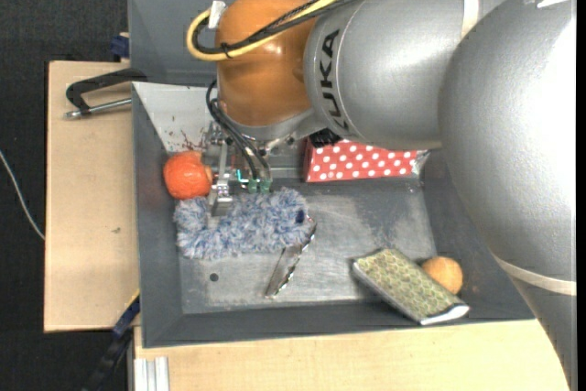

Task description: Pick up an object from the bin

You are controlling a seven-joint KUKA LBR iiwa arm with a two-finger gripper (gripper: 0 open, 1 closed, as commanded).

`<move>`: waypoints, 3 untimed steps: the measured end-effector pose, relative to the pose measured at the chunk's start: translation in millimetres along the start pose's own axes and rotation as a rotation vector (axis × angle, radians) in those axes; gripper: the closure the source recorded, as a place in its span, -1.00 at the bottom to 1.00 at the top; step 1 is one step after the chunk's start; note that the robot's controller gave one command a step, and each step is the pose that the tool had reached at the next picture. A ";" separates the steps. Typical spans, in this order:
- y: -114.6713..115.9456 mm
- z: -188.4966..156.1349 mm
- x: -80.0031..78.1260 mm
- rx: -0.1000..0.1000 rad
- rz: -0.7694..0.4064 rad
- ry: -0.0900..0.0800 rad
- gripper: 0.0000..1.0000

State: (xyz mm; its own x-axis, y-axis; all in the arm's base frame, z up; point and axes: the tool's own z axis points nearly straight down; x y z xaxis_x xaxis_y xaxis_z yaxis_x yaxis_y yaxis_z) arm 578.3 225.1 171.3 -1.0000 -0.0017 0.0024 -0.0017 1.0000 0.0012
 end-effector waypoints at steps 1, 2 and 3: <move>-0.7 -1.5 -1.2 -0.001 0.001 -0.003 -1.00; -39.2 47.3 8.8 0.000 -0.130 -0.005 -1.00; -82.9 103.9 1.3 -0.007 -0.354 -0.010 -1.00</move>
Offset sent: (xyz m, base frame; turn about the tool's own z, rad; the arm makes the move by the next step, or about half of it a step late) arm -0.0204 -0.0831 -0.1013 -0.2612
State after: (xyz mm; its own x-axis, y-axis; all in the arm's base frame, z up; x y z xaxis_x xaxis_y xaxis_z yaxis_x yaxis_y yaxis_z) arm 576.9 142.3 67.3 -0.9372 -0.3486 -0.0097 -0.3487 0.9372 0.0072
